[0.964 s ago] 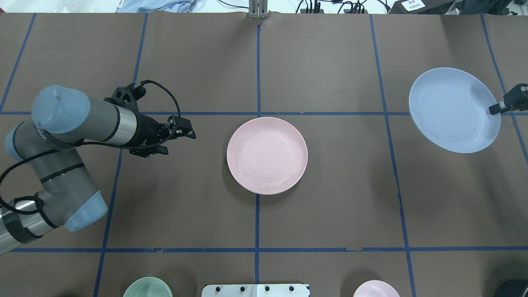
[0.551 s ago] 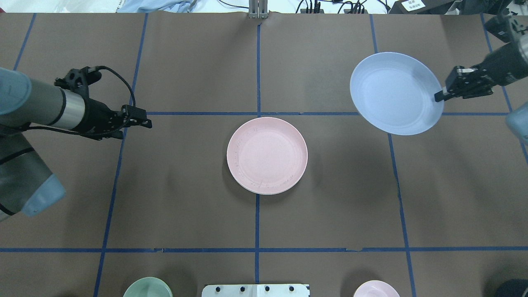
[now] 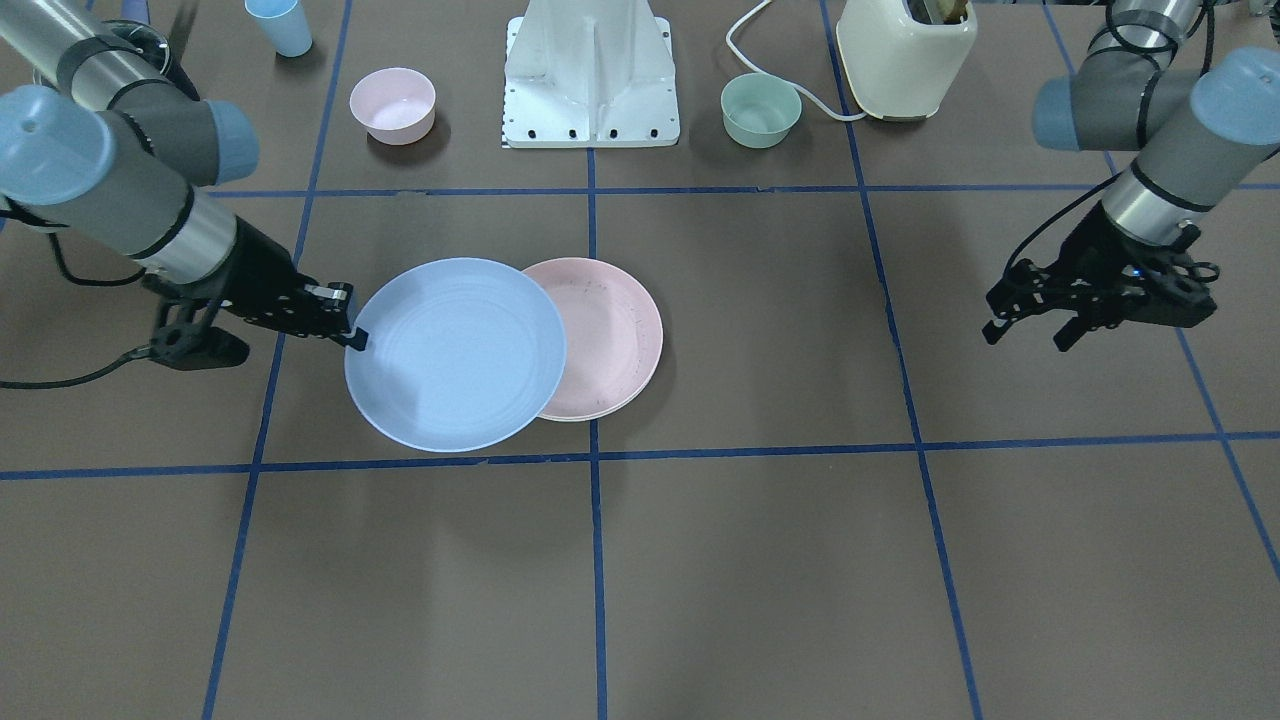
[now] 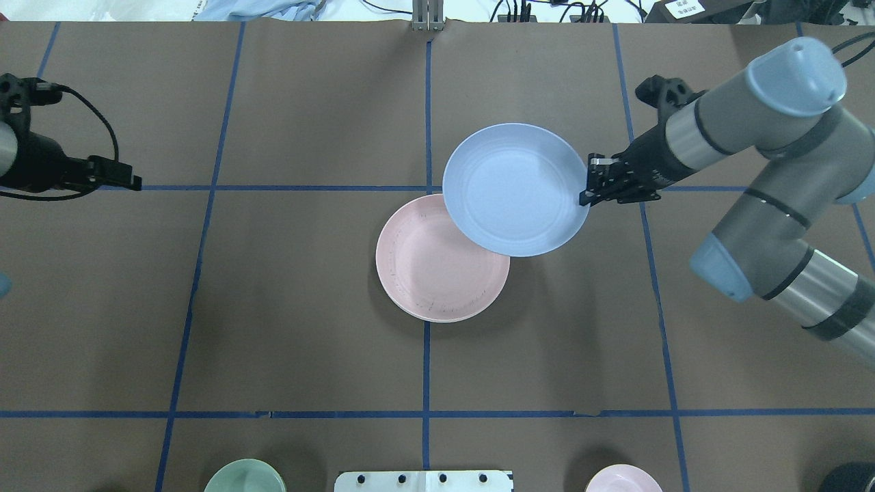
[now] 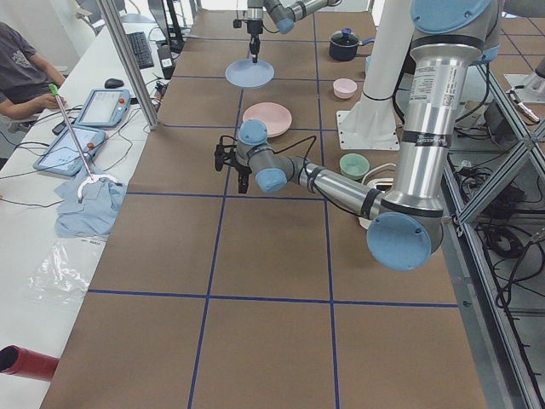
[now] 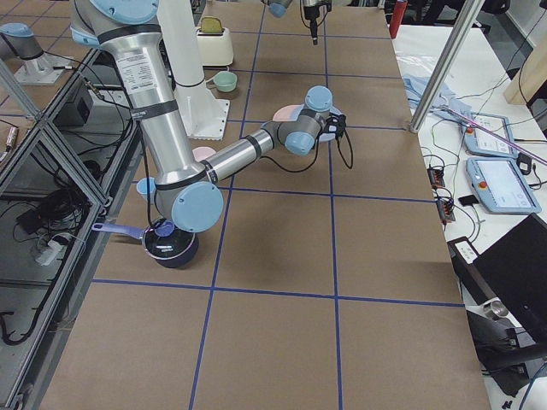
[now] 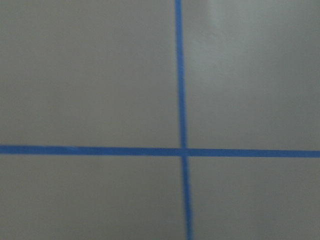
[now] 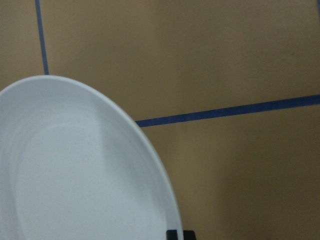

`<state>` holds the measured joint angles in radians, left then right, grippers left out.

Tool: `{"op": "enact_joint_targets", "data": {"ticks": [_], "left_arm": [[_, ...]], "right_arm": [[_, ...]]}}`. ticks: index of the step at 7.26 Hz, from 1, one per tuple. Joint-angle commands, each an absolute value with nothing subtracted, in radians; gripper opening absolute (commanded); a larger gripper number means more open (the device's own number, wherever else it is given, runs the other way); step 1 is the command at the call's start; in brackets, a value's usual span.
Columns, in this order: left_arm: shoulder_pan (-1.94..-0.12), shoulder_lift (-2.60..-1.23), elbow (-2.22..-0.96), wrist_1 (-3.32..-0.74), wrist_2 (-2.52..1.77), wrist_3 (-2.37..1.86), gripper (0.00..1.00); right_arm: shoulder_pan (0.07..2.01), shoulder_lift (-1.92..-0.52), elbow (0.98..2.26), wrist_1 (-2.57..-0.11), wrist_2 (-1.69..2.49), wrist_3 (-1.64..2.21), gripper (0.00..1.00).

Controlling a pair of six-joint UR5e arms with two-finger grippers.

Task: Stack three plates with pink and blue
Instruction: 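Carry the light blue plate with the right gripper over the pink plate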

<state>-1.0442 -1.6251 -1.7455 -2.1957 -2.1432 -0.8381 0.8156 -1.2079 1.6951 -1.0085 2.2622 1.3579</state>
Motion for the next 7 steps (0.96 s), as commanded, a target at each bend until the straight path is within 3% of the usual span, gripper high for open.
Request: {"op": "enact_joint_targets", "data": {"ticks": [1,5,6,7], "left_arm": [[-1.126,-1.579,-1.738,-2.191,-2.143,-0.657,1.00],[-1.126,-1.577,-1.732,-2.191,-2.143,-0.657,1.00],[-1.126,-1.577,-1.730,-2.191,-2.143,-0.655,1.00],[-1.126,-1.577,-1.724,-2.192,-2.143,-0.655,1.00]], "right_arm": [[0.671,-1.149,1.686,-1.012,2.130,1.456,0.00],[0.627,-1.127,1.647,-1.012,2.097,1.459,0.00],[0.629,-1.129,1.655,-1.012,2.100,1.459,0.99],[0.629,-1.127,1.658,-1.011,2.102,1.459,1.00]]}}
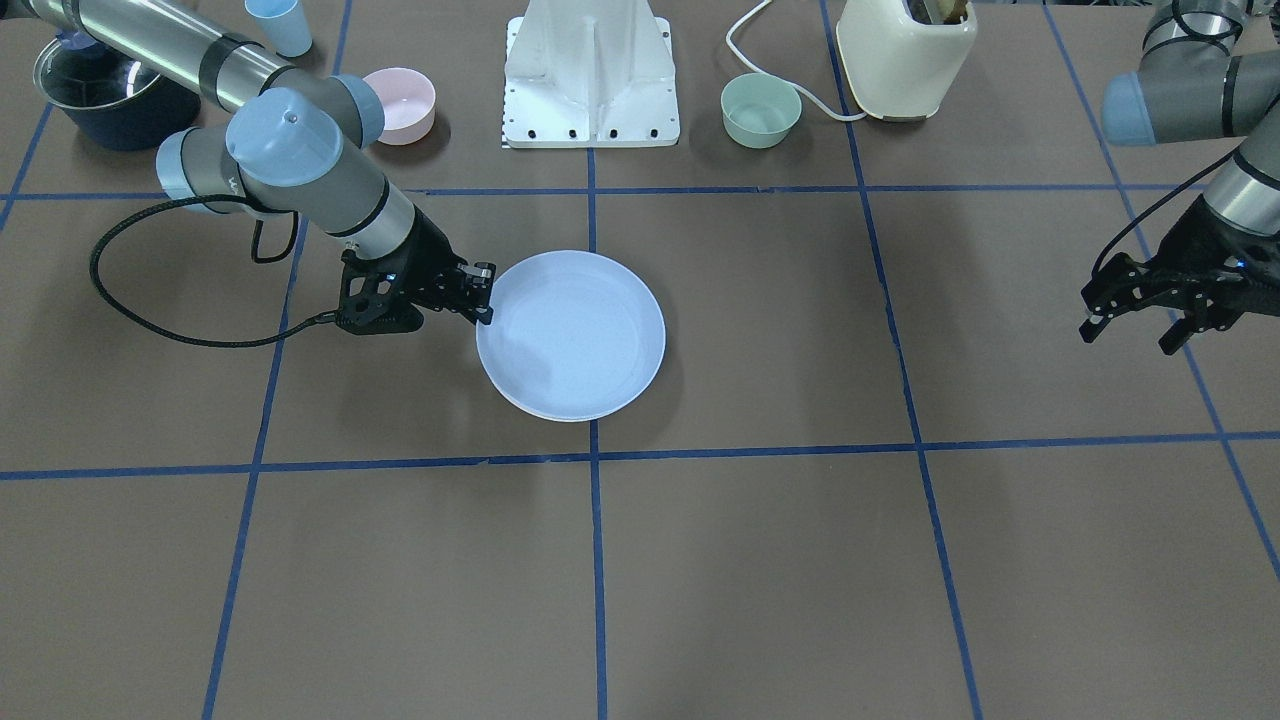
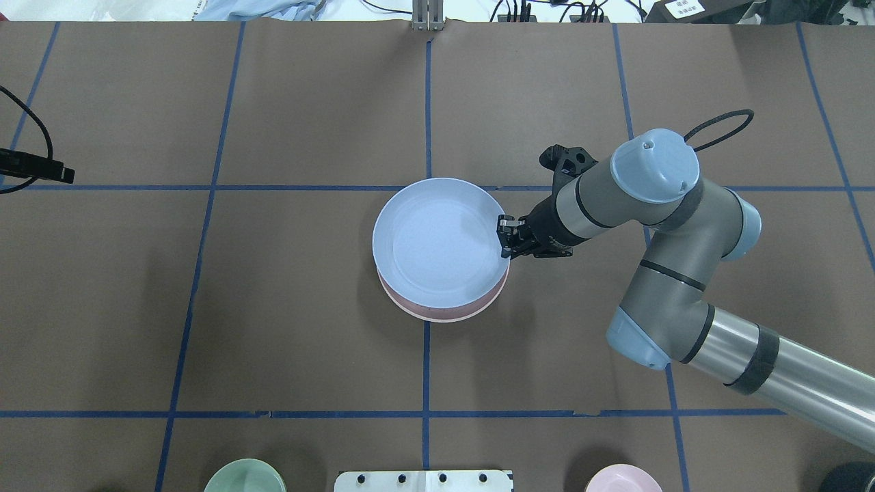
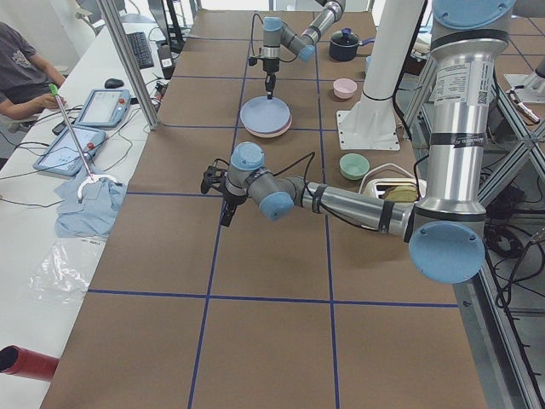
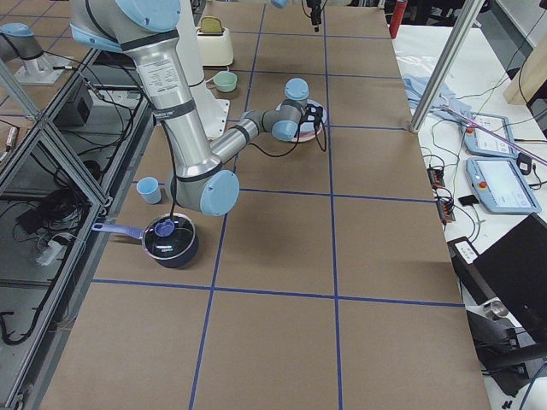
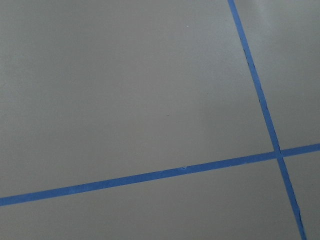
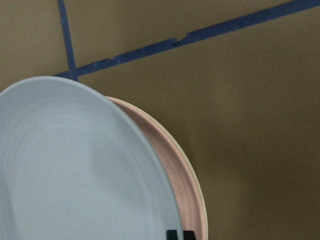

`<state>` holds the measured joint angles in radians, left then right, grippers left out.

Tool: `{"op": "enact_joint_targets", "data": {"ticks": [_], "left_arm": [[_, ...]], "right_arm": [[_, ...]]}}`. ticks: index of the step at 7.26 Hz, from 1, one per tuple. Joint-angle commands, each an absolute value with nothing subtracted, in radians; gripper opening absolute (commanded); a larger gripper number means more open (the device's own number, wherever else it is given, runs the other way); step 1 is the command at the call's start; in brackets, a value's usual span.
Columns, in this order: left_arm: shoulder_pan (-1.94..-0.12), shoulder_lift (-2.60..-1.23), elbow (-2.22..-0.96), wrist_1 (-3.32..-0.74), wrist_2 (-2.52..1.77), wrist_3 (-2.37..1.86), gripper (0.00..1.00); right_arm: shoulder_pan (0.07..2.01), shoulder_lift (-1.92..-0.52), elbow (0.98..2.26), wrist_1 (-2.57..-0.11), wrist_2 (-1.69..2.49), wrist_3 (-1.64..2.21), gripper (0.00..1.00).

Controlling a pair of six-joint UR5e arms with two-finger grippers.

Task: Stack three plates with pink and blue
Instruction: 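Lower the light blue plate onto the stack and open the right gripper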

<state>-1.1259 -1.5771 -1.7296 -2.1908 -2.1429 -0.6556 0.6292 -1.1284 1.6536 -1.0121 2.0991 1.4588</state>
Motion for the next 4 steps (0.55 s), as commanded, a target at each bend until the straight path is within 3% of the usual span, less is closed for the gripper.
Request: {"op": "enact_joint_targets", "data": {"ticks": [1,4], "left_arm": [[-1.126,-1.577,-1.724,-2.191,-2.143,-0.655,1.00],[-1.129,-1.551,-1.732,-2.195,-2.164,-0.622,1.00]], "right_arm": [[0.638,-1.132,1.681,-1.012,2.102,1.459,1.00],[0.797,-1.169,1.834,-1.283,2.111,1.380,1.00]]}}
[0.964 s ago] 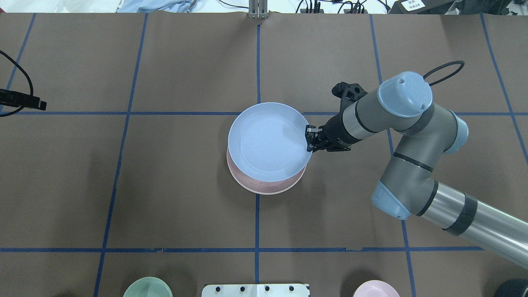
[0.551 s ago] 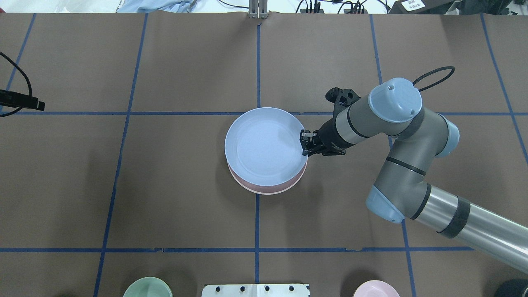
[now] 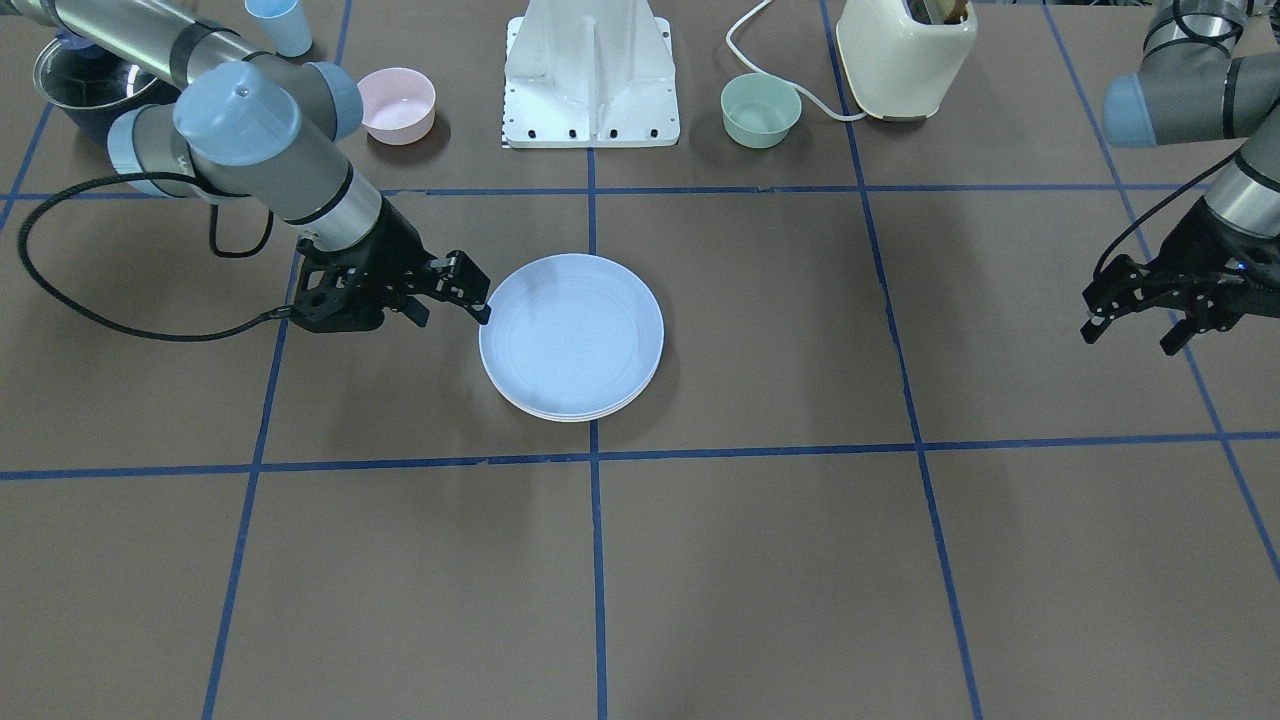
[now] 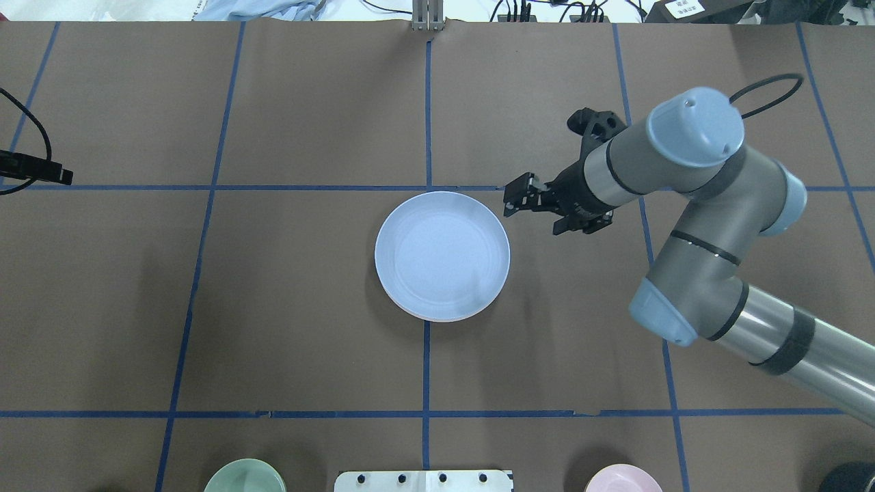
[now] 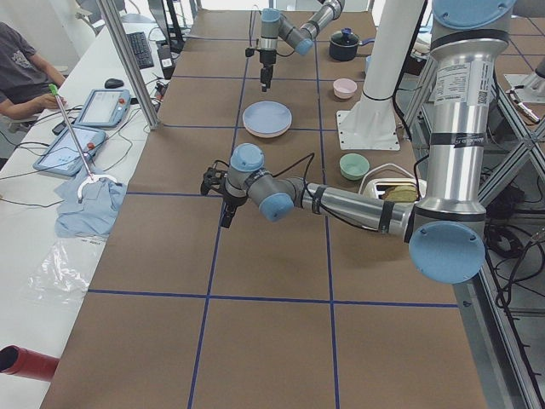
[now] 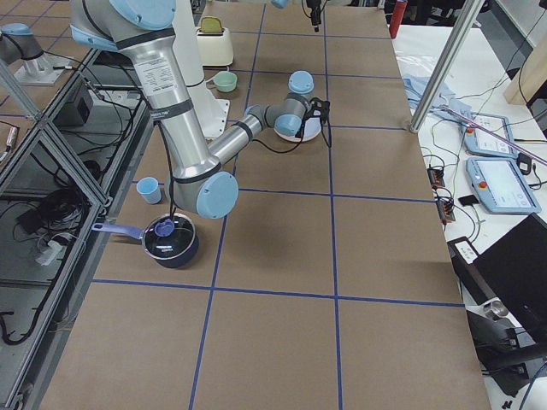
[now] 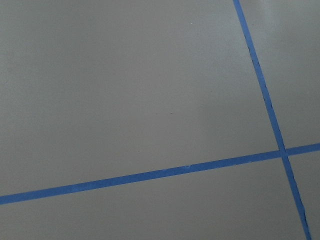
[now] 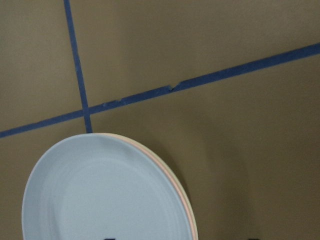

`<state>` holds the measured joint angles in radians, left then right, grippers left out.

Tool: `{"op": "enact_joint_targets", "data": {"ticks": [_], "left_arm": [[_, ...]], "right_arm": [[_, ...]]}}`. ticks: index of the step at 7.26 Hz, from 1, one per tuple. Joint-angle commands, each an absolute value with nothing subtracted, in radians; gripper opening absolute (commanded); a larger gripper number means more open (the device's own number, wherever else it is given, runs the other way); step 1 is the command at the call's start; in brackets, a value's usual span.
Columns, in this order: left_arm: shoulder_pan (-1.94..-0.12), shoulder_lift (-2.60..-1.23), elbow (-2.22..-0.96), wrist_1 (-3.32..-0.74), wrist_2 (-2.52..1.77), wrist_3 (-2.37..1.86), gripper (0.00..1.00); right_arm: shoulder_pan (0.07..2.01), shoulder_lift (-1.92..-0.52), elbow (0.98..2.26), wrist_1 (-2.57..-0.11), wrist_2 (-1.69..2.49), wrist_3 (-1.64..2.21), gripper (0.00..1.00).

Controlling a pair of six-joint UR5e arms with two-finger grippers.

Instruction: Stack three plates with pink and blue

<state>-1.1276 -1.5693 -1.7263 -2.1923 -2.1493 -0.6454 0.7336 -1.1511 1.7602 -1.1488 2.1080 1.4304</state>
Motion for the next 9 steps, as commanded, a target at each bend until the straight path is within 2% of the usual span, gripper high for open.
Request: {"op": "enact_joint_targets", "data": {"ticks": [1,4,6,7,9], "left_arm": [[-1.194,-1.540,-1.723,-2.189,-2.196,-0.469,1.00],[-1.368,-1.546,-1.701,-2.068,-2.212,-0.213,1.00],[-1.456,-1.551,-1.704,-1.903,-2.197,0.039,1.00],[-1.454,-1.560,-1.716,-1.901,-2.189,0.023,1.00],[-1.456,-1.531,-1.703,-1.916,-2.183,-0.008,1.00]], "right_arm": [[0.842,-1.198,1.880,-1.405,2.121,1.217,1.00],[1.012,-1.308,1.885,-1.681,2.155,0.630,1.00],[1.160,-1.420,1.882,-1.741,2.169,0.311,1.00],[1.216,-1.496,1.879,-1.732,2.263,0.301,1.00],[1.287,-1.557,1.879,-1.732,2.278,0.285,1.00]]}}
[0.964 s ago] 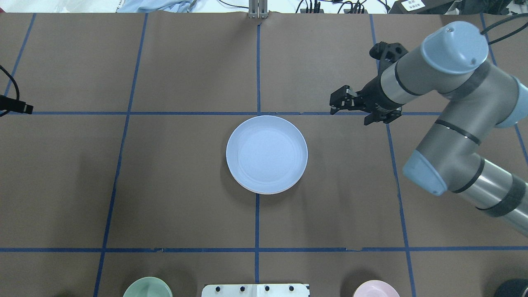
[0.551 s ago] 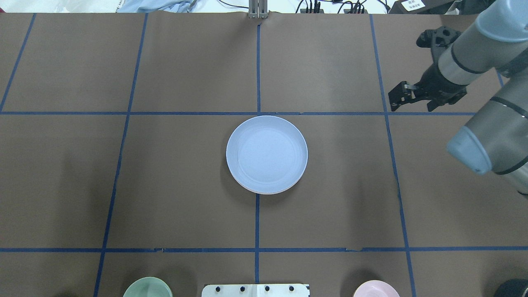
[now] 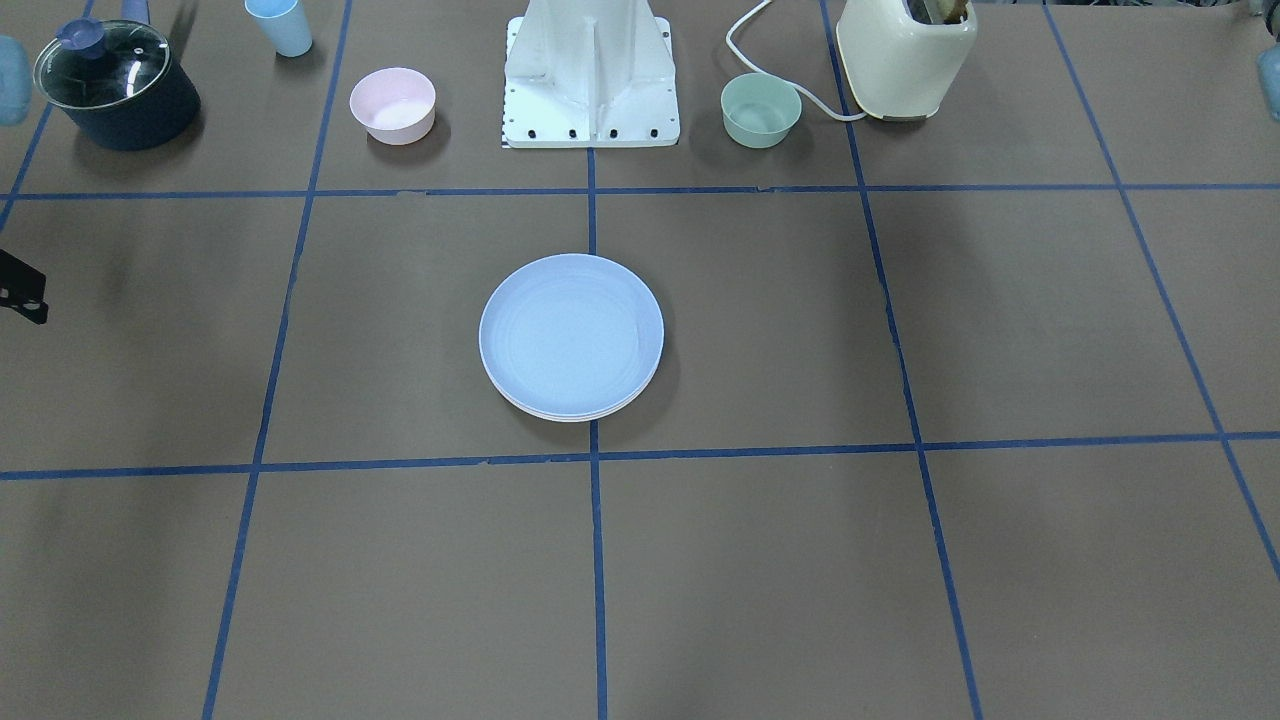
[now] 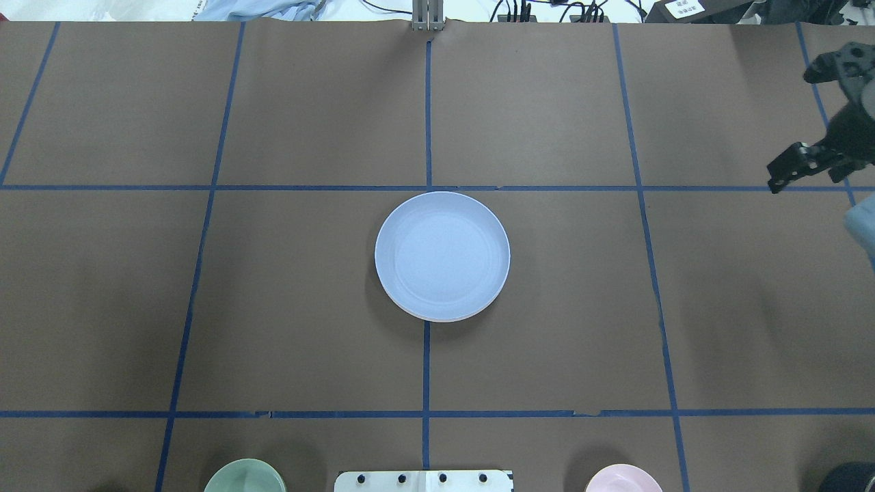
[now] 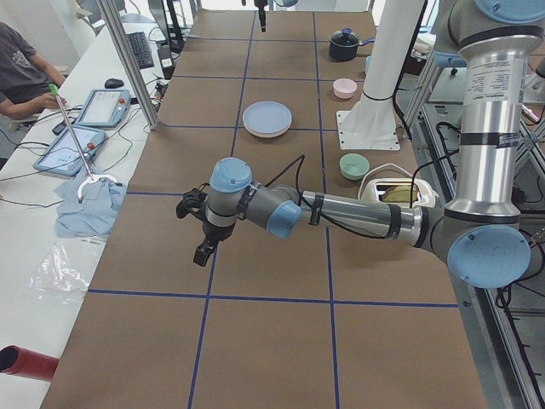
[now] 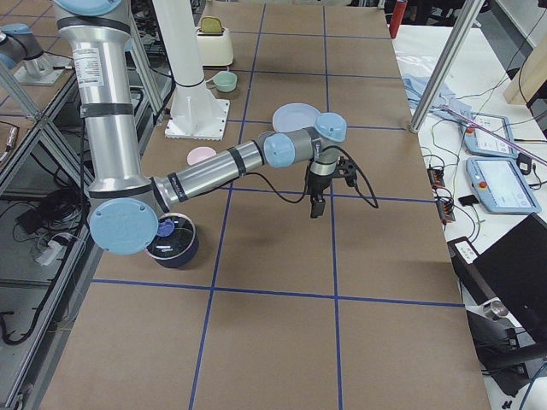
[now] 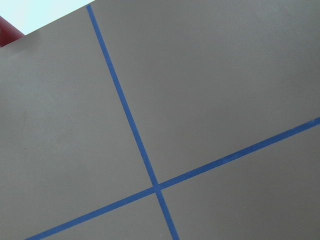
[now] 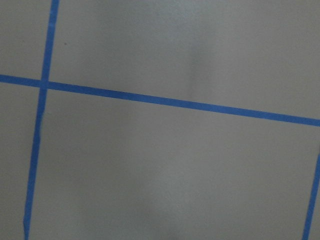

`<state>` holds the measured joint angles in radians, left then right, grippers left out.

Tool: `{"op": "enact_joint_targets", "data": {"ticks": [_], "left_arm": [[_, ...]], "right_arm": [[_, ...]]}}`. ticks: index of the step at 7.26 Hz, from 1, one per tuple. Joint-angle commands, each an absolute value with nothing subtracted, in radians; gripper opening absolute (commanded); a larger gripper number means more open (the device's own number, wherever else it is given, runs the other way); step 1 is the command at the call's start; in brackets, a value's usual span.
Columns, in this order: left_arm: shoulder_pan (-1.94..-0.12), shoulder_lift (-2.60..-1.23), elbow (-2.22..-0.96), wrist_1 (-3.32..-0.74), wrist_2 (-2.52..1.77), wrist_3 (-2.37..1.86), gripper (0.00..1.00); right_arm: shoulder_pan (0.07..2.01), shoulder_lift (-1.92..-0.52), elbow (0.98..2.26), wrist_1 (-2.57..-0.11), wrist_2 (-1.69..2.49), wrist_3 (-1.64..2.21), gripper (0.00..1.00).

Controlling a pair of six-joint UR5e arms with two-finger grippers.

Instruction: Stack three plates with pink and blue

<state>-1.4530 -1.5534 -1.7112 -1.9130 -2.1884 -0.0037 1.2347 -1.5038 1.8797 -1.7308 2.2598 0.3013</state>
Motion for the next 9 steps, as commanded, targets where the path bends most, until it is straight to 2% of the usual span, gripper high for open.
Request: {"op": "enact_joint_targets", "data": {"ticks": [1,5,8,9], "left_arm": [[-1.454,-1.523,-1.681,-1.916,-2.178,-0.009,1.00],[-1.459,-1.536,-1.700,-1.731,-2.207,-0.006,1.00],[-1.532,-1.523,-1.677,-1.648,-2.302,0.147,1.00],[-1.543,-1.520,-1.674,-1.640,-2.342,0.162,1.00]], "right_arm": [[1.295,-1.618,1.875,-1.700,2.275,0.264,1.00],[1.486,-1.629,1.774,-1.689,2.393,0.218,1.00],[1.598,-1.634,1.637,-1.687,2.499,-0.019,1.00],[1.618,-1.640,1.635,-1.687,2.491,-0.058,1.00]]}}
